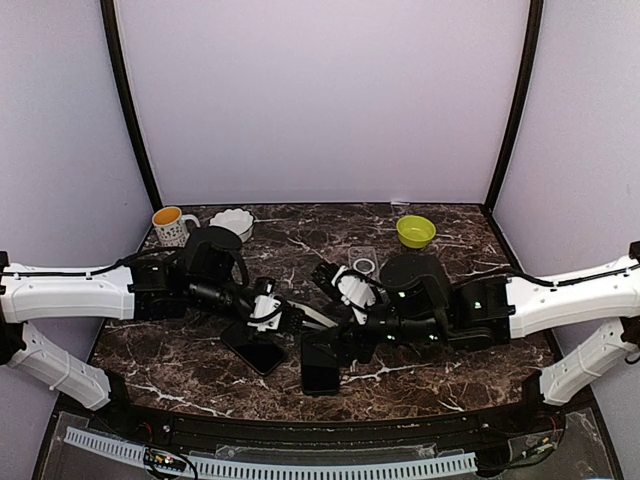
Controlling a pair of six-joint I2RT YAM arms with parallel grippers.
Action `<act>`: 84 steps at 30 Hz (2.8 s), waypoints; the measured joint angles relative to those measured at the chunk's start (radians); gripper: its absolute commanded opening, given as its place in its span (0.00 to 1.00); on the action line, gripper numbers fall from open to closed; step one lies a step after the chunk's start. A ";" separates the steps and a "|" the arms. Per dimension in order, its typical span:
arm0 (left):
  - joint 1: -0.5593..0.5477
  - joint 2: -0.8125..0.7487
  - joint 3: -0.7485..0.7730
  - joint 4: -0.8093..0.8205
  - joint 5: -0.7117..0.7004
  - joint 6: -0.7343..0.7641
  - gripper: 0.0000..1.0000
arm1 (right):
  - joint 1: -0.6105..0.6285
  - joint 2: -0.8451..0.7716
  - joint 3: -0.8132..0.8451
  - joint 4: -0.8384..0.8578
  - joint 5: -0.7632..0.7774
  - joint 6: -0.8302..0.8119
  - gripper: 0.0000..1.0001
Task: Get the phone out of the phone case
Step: Remove the phone case from the phone.
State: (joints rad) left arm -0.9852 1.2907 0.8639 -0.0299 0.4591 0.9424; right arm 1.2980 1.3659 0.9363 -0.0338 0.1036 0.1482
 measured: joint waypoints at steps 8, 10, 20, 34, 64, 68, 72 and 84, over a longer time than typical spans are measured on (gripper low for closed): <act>0.000 -0.017 0.002 0.007 0.024 0.006 0.00 | -0.026 -0.099 -0.045 0.122 -0.046 0.057 0.74; 0.000 -0.017 0.002 0.007 0.028 0.006 0.00 | -0.030 -0.097 -0.045 0.141 -0.051 0.066 0.72; 0.000 -0.017 0.002 0.013 0.040 0.000 0.00 | -0.034 0.000 0.012 0.137 -0.031 0.063 0.63; 0.002 -0.017 0.002 0.013 0.032 -0.004 0.00 | -0.033 0.002 0.015 0.147 -0.007 0.048 0.59; 0.000 -0.017 0.003 -0.013 0.029 -0.019 0.00 | -0.017 0.001 0.018 0.054 0.056 -0.064 0.38; 0.000 -0.017 0.003 -0.014 0.018 -0.019 0.00 | -0.014 0.001 0.018 0.043 0.051 -0.064 0.36; -0.002 -0.017 0.003 -0.019 0.009 -0.019 0.00 | -0.011 0.001 0.014 0.040 0.051 -0.061 0.36; -0.002 -0.016 0.003 -0.032 -0.006 -0.019 0.00 | -0.010 -0.012 -0.020 0.015 0.081 -0.045 0.29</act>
State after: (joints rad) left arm -0.9867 1.2747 0.8673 -0.0620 0.4534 0.9237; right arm 1.2877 1.3540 0.9165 -0.0185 0.1844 0.1032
